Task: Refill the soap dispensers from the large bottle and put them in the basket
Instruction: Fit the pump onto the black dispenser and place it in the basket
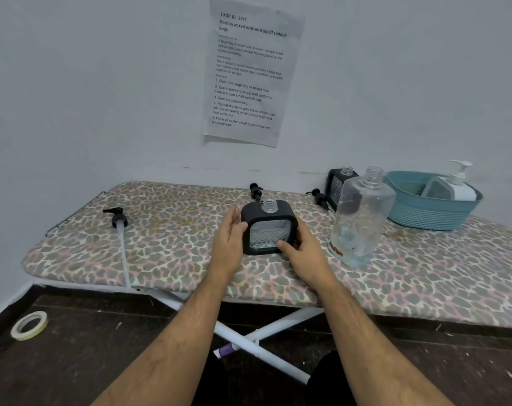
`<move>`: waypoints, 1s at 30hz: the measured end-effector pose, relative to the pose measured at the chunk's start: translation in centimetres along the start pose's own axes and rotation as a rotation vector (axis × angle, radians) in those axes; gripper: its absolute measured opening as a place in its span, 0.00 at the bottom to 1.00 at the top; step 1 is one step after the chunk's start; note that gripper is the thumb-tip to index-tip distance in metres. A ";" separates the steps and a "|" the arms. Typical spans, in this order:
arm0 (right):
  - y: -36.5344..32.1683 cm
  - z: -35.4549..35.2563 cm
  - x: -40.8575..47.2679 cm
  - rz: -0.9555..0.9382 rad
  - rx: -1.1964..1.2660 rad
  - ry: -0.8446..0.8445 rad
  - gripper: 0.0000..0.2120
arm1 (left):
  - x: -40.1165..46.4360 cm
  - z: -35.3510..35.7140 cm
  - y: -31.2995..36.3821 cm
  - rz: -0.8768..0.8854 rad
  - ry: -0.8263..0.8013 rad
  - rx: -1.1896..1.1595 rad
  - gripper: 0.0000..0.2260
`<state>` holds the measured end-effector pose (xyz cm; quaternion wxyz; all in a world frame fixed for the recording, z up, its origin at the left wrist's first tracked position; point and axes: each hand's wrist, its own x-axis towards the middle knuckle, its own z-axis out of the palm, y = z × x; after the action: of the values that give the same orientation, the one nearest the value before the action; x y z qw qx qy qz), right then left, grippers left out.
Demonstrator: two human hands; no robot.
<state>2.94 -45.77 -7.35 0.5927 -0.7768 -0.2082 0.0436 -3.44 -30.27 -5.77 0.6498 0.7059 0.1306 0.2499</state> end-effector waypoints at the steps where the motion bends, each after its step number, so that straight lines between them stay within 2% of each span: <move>1: 0.0 0.0 0.0 -0.009 -0.013 0.000 0.32 | 0.0 -0.3 0.0 0.026 0.047 -0.003 0.21; 5: 0.3 0.0 0.1 -0.022 -0.036 -0.016 0.32 | 0.0 -2.7 0.3 0.103 0.149 0.096 0.16; 11: 0.4 0.3 0.3 -0.055 -0.103 0.026 0.29 | 0.8 -7.8 0.8 0.109 0.225 0.247 0.14; 15: 0.3 0.6 0.6 -0.019 -0.070 0.072 0.29 | 0.3 -7.6 0.6 0.060 0.086 0.268 0.18; 19: 0.0 0.8 0.7 -0.001 -0.013 0.091 0.29 | 0.4 -5.8 0.1 -0.017 -0.162 0.235 0.34; 21: -0.1 1.0 0.8 0.004 -0.002 0.087 0.28 | 0.8 -4.9 0.0 -0.027 -0.217 0.210 0.37; 25: -0.7 2.3 1.2 -0.001 0.031 0.048 0.29 | 1.6 -4.5 0.2 -0.007 -0.189 0.163 0.28; 30: -2.0 3.9 2.6 -0.001 0.012 -0.048 0.29 | 2.6 -6.6 -0.1 -0.018 -0.127 0.153 0.31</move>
<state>3.50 -40.87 -6.17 0.5921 -0.7720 -0.2226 0.0632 -4.66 -23.27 -5.19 0.6030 0.7667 0.1142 0.1883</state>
